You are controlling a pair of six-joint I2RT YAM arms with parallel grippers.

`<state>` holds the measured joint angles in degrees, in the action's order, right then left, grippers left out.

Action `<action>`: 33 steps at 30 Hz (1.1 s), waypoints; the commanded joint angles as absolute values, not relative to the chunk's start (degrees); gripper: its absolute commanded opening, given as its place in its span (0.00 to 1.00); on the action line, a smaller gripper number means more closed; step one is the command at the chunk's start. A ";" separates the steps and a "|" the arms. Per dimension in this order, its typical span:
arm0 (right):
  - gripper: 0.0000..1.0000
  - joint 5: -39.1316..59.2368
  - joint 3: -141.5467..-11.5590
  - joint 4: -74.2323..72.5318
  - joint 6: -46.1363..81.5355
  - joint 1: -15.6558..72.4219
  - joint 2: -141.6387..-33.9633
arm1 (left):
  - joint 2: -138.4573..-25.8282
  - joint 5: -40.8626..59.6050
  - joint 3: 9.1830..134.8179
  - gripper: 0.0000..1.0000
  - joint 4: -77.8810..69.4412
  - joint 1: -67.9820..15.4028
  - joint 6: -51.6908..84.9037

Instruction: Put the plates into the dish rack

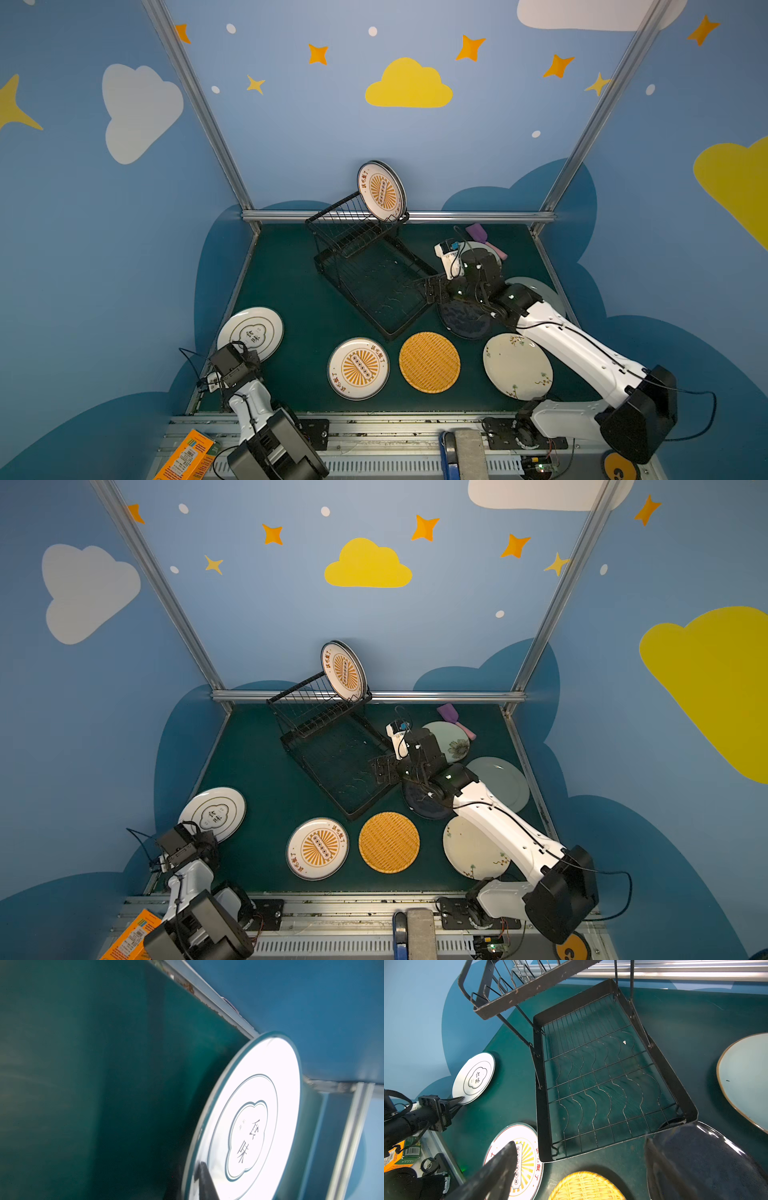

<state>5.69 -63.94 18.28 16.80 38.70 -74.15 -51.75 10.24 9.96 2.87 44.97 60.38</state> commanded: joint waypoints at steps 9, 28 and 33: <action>0.93 6.57 -64.83 18.59 17.67 38.32 -73.77 | -51.09 21.65 13.70 0.04 9.01 44.47 60.47; 0.93 7.62 -64.42 16.67 18.98 37.71 -74.51 | -42.88 37.41 13.14 0.04 2.78 46.32 63.14; 0.93 9.88 -64.28 14.88 20.40 36.89 -75.56 | -41.83 41.78 17.59 0.04 8.26 46.32 60.74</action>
